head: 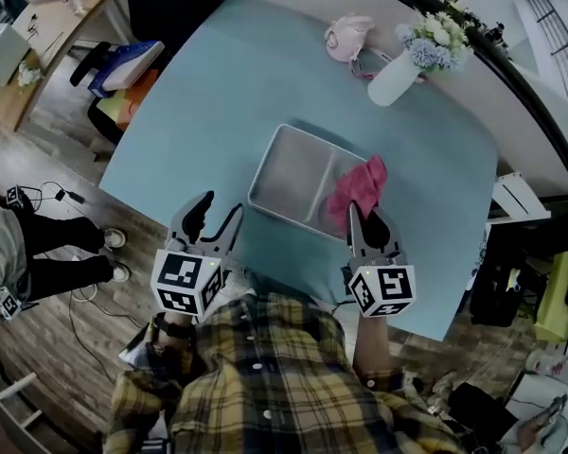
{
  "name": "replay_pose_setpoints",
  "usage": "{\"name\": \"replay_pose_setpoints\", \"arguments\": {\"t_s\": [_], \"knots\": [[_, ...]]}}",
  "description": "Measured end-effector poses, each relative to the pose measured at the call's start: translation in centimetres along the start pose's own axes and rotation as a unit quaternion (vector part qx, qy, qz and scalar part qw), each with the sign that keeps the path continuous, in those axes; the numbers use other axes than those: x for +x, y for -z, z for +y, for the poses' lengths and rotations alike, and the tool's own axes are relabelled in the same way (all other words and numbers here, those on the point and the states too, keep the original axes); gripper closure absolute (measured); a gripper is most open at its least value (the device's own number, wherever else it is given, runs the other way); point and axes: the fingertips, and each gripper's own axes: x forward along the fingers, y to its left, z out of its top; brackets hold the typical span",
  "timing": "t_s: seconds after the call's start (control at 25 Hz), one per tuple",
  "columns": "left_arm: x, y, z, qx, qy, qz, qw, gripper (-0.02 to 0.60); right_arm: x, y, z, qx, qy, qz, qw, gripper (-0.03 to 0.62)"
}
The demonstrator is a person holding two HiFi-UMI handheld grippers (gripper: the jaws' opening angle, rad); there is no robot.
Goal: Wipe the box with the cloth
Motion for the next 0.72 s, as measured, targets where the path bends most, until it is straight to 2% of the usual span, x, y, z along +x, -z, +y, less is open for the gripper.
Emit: {"name": "replay_pose_setpoints", "arguments": {"t_s": [0.4, 0.72], "knots": [[6.5, -1.7, 0.2, 0.017, 0.005, 0.043, 0.9989, 0.374, 3.3, 0.6, -6.1, 0.034, 0.024, 0.011, 0.999, 0.548], [9.5, -1.7, 0.2, 0.013, 0.012, 0.048, 0.9987, 0.384, 5.6, 0.6, -7.5, 0.028, 0.012, 0.011, 0.999, 0.548]]}}
